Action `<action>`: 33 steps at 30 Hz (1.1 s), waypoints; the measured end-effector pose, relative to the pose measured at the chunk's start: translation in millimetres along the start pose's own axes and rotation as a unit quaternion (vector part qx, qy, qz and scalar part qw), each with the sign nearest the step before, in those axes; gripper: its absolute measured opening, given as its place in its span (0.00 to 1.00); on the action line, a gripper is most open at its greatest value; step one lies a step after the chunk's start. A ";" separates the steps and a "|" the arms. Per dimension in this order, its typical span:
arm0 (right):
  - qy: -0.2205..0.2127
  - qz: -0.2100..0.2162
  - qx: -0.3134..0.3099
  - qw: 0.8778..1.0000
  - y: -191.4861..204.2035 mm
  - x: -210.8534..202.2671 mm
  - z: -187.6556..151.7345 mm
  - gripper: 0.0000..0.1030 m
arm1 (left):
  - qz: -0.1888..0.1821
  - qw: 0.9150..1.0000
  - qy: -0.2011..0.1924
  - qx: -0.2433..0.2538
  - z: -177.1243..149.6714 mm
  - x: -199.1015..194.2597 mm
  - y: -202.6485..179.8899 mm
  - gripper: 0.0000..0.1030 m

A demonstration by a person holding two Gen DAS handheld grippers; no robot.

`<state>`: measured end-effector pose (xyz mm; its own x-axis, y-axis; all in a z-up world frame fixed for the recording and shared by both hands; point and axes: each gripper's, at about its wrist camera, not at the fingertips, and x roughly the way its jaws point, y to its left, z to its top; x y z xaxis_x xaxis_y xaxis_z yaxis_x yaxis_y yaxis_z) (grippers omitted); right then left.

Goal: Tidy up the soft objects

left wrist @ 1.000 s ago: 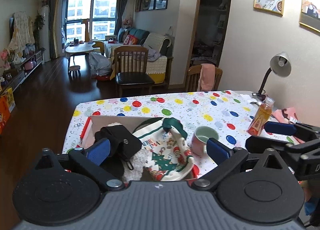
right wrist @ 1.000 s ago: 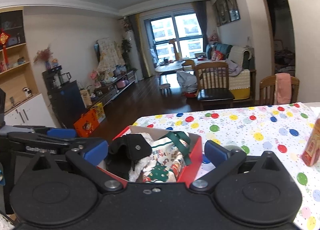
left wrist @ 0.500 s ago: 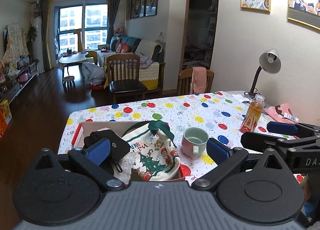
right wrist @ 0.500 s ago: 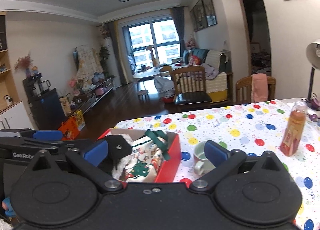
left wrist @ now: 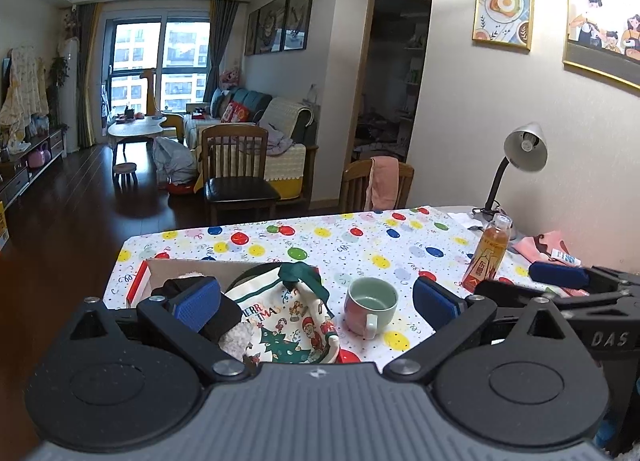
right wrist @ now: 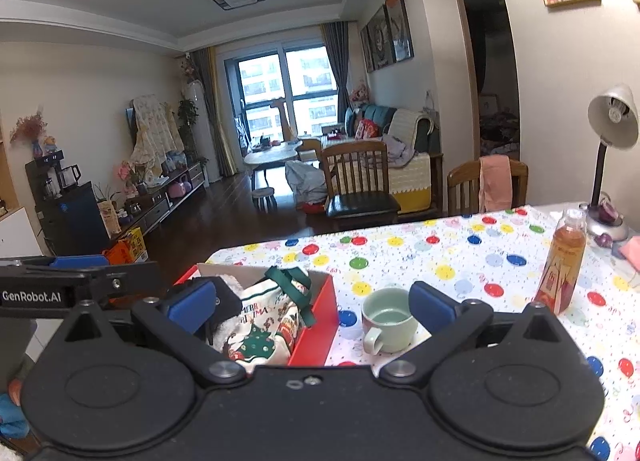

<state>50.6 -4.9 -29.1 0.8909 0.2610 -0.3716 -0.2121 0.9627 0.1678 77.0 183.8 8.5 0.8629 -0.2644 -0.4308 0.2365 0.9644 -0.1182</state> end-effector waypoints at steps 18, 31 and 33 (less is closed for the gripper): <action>-0.036 -0.041 -0.001 0.999 -0.8 -8.0 0.5 1.00 | -0.005 0.999 -0.038 0.029 3.2 -2.3 -13.6 1.00; -0.022 -0.052 0.000 0.998 -2.9 -4.0 -1.9 1.00 | 0.010 0.999 -0.019 0.033 -1.8 2.9 -18.9 1.00; -0.016 -0.051 0.000 0.999 -2.1 -2.1 -2.5 1.00 | 0.011 0.999 -0.014 0.030 -3.1 3.9 -17.9 1.00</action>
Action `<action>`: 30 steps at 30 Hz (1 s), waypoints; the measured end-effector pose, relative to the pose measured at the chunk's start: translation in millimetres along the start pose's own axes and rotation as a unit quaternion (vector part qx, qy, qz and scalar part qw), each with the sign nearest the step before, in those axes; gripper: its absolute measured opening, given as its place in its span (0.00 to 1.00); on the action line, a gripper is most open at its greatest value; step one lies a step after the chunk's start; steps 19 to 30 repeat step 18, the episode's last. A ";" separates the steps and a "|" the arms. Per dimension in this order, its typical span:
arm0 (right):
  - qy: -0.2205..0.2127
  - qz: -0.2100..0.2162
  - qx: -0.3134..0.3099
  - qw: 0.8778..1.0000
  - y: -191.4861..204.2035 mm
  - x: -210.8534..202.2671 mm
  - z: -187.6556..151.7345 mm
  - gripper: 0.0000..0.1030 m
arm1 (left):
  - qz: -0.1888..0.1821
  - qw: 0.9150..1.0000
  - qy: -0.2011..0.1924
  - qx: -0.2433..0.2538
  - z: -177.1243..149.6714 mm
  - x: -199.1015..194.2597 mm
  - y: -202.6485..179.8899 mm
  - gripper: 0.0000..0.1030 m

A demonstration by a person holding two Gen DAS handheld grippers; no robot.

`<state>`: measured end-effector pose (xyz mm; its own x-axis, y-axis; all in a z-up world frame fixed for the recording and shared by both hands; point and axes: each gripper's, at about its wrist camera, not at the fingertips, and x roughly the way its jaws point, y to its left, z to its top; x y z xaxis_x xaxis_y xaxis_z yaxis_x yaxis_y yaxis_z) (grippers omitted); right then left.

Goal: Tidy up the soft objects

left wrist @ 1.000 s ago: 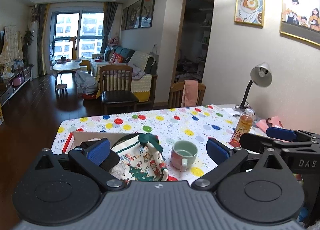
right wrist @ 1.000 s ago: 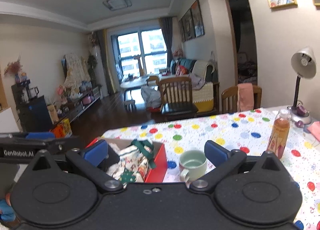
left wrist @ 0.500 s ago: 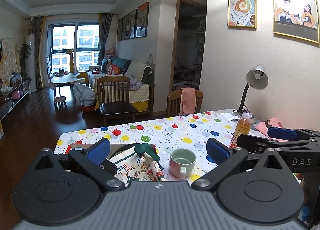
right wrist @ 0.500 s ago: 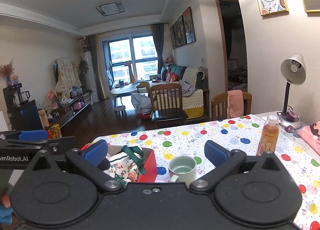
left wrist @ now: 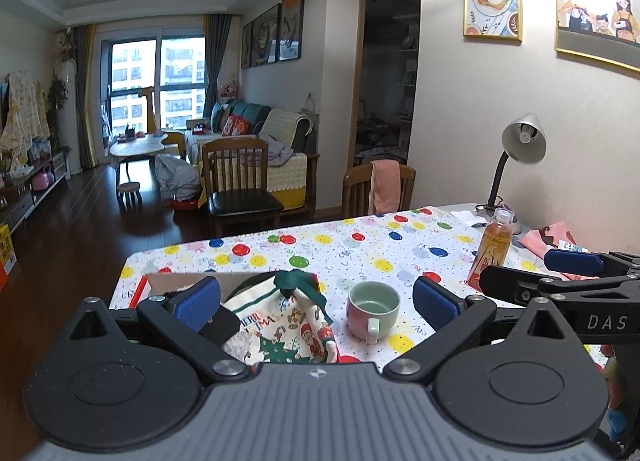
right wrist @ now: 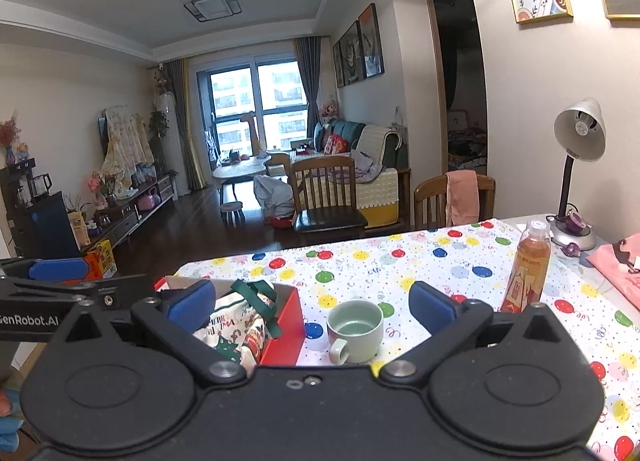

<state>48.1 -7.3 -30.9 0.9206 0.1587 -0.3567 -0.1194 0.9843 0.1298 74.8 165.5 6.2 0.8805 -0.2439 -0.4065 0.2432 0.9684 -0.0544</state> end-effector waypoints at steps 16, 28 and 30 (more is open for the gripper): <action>0.027 0.009 -0.003 1.000 1.5 11.0 -7.1 1.00 | 0.009 0.999 0.026 -0.016 -8.9 6.7 7.1 1.00; 0.029 0.008 -0.004 1.000 1.1 11.6 -6.6 1.00 | 0.007 0.999 0.029 -0.018 -8.8 8.6 7.2 1.00; 0.029 0.008 -0.004 1.000 1.1 11.6 -6.6 1.00 | 0.007 0.999 0.029 -0.018 -8.8 8.6 7.2 1.00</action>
